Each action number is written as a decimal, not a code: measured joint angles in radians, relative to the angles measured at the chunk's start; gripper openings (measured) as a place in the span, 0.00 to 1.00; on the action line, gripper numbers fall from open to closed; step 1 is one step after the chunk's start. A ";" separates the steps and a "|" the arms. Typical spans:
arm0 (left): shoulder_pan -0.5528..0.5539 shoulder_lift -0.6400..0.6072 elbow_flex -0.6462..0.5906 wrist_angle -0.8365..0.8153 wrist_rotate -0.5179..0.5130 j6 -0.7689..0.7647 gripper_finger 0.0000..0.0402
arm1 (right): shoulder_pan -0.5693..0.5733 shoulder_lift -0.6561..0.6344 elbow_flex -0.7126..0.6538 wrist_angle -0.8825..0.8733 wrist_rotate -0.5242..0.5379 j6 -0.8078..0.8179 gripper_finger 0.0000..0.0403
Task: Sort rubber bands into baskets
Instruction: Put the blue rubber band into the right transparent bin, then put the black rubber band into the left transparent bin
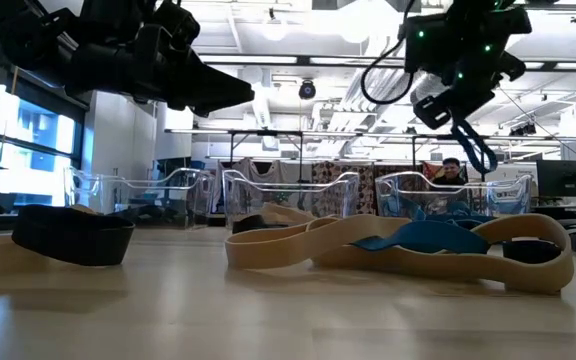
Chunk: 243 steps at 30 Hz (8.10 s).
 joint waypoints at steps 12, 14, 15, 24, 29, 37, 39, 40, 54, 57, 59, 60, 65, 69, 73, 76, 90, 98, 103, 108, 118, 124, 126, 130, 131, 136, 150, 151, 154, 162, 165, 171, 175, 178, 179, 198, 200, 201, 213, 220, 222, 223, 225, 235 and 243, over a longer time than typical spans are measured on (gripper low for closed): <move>0.000 0.000 0.000 -0.001 0.000 0.006 0.29 | -0.147 0.094 0.000 0.065 -0.131 -0.193 0.00; 0.000 0.000 0.000 -0.001 0.000 0.006 0.29 | -0.167 0.125 0.000 0.100 -0.157 -0.249 0.00; 0.000 0.000 0.000 -0.001 0.000 0.006 0.29 | -0.178 0.142 0.000 0.119 -0.169 -0.284 0.00; 0.000 0.000 0.000 -0.001 0.000 0.007 0.29 | -0.266 0.222 0.000 0.326 -0.384 -0.574 0.00; 0.000 0.000 0.000 -0.001 0.000 0.007 0.29 | -0.284 0.213 0.000 0.402 -0.563 -0.637 0.00; 0.000 0.000 0.000 -0.001 0.000 0.008 0.29 | -0.320 0.212 0.000 0.401 -0.679 -0.626 0.00; 0.000 0.000 0.000 -0.001 0.000 0.008 0.29 | -0.329 0.212 0.000 0.397 -0.679 -0.610 0.01; 0.000 0.000 0.000 -0.001 0.000 0.008 0.29 | -0.332 0.212 0.000 0.388 -0.680 -0.604 0.02; 0.000 0.000 0.000 -0.001 0.000 0.007 0.29 | -0.362 0.152 0.000 0.267 -0.677 -0.584 0.34; 0.000 0.000 0.000 -0.001 0.000 0.007 0.29 | -0.400 0.115 0.000 0.266 -0.693 -0.591 0.26; 0.000 0.000 0.000 -0.001 0.000 0.004 0.29 | -0.437 0.099 0.000 0.264 -0.724 -0.594 0.14; 0.000 0.000 0.000 -0.001 0.000 0.001 0.29 | -0.455 0.095 0.000 0.265 -0.734 -0.601 0.08; 0.000 0.000 0.000 -0.001 0.000 0.000 0.29 | -0.537 0.100 0.000 0.268 -0.740 -0.612 0.04; 0.000 0.000 0.000 -0.001 0.000 0.000 0.29 | -0.597 0.100 0.000 0.267 -0.740 -0.621 0.01; 0.000 0.000 0.000 -0.002 0.000 0.000 0.29 | -0.637 0.100 0.000 0.268 -0.736 -0.629 0.00; 0.000 0.000 0.000 -0.002 0.000 0.000 0.29 | -0.636 0.100 0.000 0.271 -0.735 -0.623 0.00; 0.000 0.000 0.000 -0.004 0.000 -0.002 0.29 | -0.575 0.074 0.000 0.230 -0.692 -0.584 0.00; 0.000 0.000 -0.001 -0.032 0.000 -0.003 0.29 | -0.334 -0.133 0.000 0.166 -0.685 -0.532 0.00; 0.000 0.000 -0.001 -0.040 0.000 -0.015 0.29 | -0.122 -0.237 0.000 0.107 -0.694 -0.433 0.00; 0.000 0.000 -0.001 -0.055 0.000 -0.012 0.29 | 0.110 -0.258 0.000 0.007 -0.721 -0.300 0.00; 0.000 0.000 -0.001 -0.068 0.000 -0.011 0.29 | 0.473 -0.207 0.000 -0.074 -0.852 -0.081 0.01; 0.000 0.000 -0.001 -0.077 0.000 -0.011 0.29 | 0.598 -0.113 0.000 -0.153 -0.942 0.037 0.16; 0.000 0.000 -0.001 -0.076 0.000 -0.011 0.29 | 0.622 -0.074 0.000 -0.160 -0.962 0.041 0.23; 0.000 0.000 -0.001 -0.076 0.000 -0.011 0.29 | 0.636 -0.010 0.000 -0.186 -0.971 0.038 0.34; 0.000 0.000 -0.001 -0.076 0.000 -0.010 0.29 | 0.633 0.002 0.000 -0.198 -0.967 0.032 0.36; 0.000 0.000 -0.001 -0.076 0.000 -0.010 0.29 | 0.579 -0.011 -0.103 -0.161 -0.995 -0.038 0.39; 0.000 0.000 0.000 -0.076 0.000 -0.011 0.29 | 0.492 -0.074 -0.384 0.078 -1.052 -0.092 0.37; 0.000 0.000 0.000 -0.076 0.000 -0.011 0.29 | 0.492 -0.074 -0.387 0.079 -1.051 -0.088 0.36; 0.000 0.000 0.000 -0.076 0.000 -0.011 0.29 | 0.498 -0.074 -0.387 0.080 -1.051 -0.080 0.27; 0.000 0.000 0.000 -0.076 0.000 -0.011 0.29 | 0.531 -0.075 -0.330 0.043 -0.990 -0.068 0.04; 0.000 0.000 0.000 -0.076 0.000 -0.011 0.29 | 0.551 -0.076 -0.287 0.034 -0.958 -0.074 0.01; 0.000 0.000 0.000 -0.076 0.000 -0.011 0.29 | 0.554 -0.076 -0.261 0.025 -0.944 -0.075 0.02; 0.000 0.000 0.000 -0.077 0.000 -0.011 0.29 | 0.516 -0.076 -0.261 -0.021 -0.920 -0.045 0.08; 0.000 0.000 0.000 -0.076 0.000 -0.011 0.29 | 0.483 -0.076 -0.261 -0.042 -0.929 -0.050 0.17; 0.000 0.000 0.000 -0.077 0.000 -0.015 0.29 | 0.473 -0.076 -0.262 -0.041 -0.940 -0.061 0.21; 0.000 0.000 0.000 -0.077 0.000 -0.011 0.29 | 0.417 -0.076 -0.404 0.070 -1.037 -0.117 0.25; 0.000 0.000 0.000 -0.077 0.000 -0.011 0.29 | 0.422 -0.076 -0.403 0.069 -1.034 -0.119 0.16; 0.000 0.000 0.000 -0.077 0.000 -0.011 0.29 | 0.426 -0.076 -0.398 0.066 -1.034 -0.122 0.11; -0.035 0.000 0.000 -0.077 0.000 0.046 0.29 | 0.503 -0.076 -0.231 0.232 -0.928 -0.171 0.01; -0.147 0.000 0.019 -0.082 -0.147 0.241 0.30 | 0.508 -0.072 -0.228 0.742 -0.917 -0.341 0.00; -0.180 0.000 0.035 -0.082 -0.198 0.302 0.31 | 0.509 -0.072 -0.228 0.836 -0.927 -0.380 0.00; -0.196 0.000 0.044 -0.082 -0.223 0.333 0.32 | 0.508 -0.072 -0.229 0.879 -0.939 -0.384 0.00; -0.226 0.000 0.063 -0.083 -0.269 0.393 0.35 | 0.508 -0.072 -0.229 0.937 -0.954 -0.385 0.00; -0.291 0.000 0.203 -0.182 -0.345 0.551 0.49 | 0.510 -0.072 -0.229 1.093 -1.066 -0.427 0.00; -0.295 0.099 0.306 -0.231 -0.329 0.716 0.51 | 0.516 -0.072 -0.230 1.179 -1.176 -0.416 0.00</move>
